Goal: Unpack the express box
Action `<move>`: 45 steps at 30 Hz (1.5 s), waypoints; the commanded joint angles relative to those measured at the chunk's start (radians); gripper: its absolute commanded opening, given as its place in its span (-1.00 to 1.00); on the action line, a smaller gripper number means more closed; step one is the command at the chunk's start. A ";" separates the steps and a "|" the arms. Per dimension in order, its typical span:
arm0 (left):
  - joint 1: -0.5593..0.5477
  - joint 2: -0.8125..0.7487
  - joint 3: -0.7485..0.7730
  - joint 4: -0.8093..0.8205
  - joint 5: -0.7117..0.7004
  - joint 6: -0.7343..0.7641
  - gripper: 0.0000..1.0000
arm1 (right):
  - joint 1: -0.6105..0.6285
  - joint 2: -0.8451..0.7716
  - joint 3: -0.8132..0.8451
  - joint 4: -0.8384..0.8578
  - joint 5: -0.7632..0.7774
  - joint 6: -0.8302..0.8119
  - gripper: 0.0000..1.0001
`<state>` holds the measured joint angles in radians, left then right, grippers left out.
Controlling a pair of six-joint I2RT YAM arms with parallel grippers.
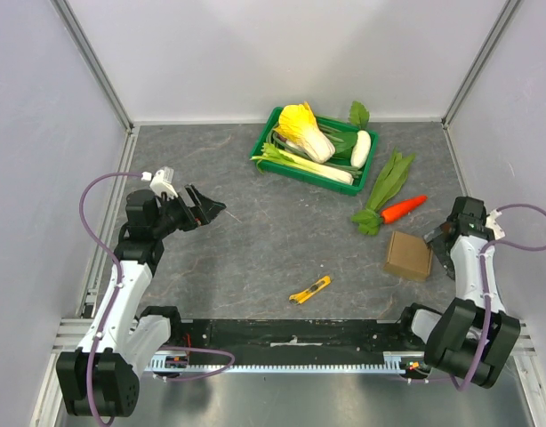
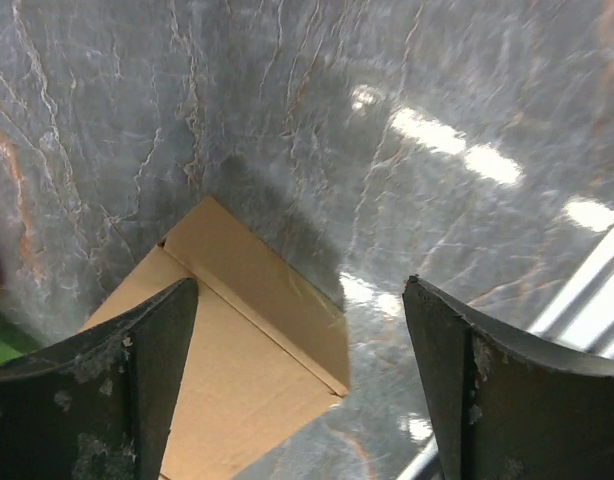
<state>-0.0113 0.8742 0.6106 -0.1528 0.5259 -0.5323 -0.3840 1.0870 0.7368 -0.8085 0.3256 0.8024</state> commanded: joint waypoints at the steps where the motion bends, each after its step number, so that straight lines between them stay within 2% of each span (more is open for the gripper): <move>1: 0.002 0.002 0.018 0.033 -0.012 -0.011 0.95 | -0.036 0.036 -0.069 0.097 -0.248 0.023 0.72; 7: 0.002 0.009 0.017 0.036 -0.015 -0.015 0.95 | -0.032 -0.016 -0.161 0.150 -0.508 0.089 0.58; 12: 0.002 0.008 0.014 0.038 -0.012 -0.024 0.95 | 0.036 -0.053 -0.175 0.120 -0.554 0.130 0.55; 15: 0.002 0.011 0.008 0.042 -0.007 -0.031 0.94 | 0.126 -0.087 -0.174 0.115 -0.554 0.171 0.54; 20: 0.002 0.013 -0.002 0.052 0.005 -0.043 0.94 | 0.325 -0.116 -0.197 0.181 -0.551 0.339 0.54; 26: -0.001 0.012 -0.011 0.055 0.022 -0.055 0.93 | 0.520 -0.090 -0.189 0.301 -0.501 0.455 0.53; 30: -0.001 0.019 -0.014 0.045 0.036 -0.066 0.90 | 0.635 0.035 -0.120 0.376 -0.470 0.471 0.52; 34: 0.001 0.026 -0.017 0.032 0.051 -0.078 0.88 | 0.779 0.189 -0.008 0.390 -0.360 0.426 0.52; 39: 0.001 0.029 -0.020 0.027 0.059 -0.093 0.87 | 0.847 0.361 0.130 0.376 -0.234 0.321 0.52; 45: 0.001 0.039 -0.028 0.030 0.080 -0.097 0.86 | 0.878 0.324 0.180 0.321 -0.169 0.236 0.60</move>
<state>-0.0116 0.9058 0.5941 -0.1413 0.5625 -0.5987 0.4847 1.4555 0.8677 -0.4362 0.0437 1.1076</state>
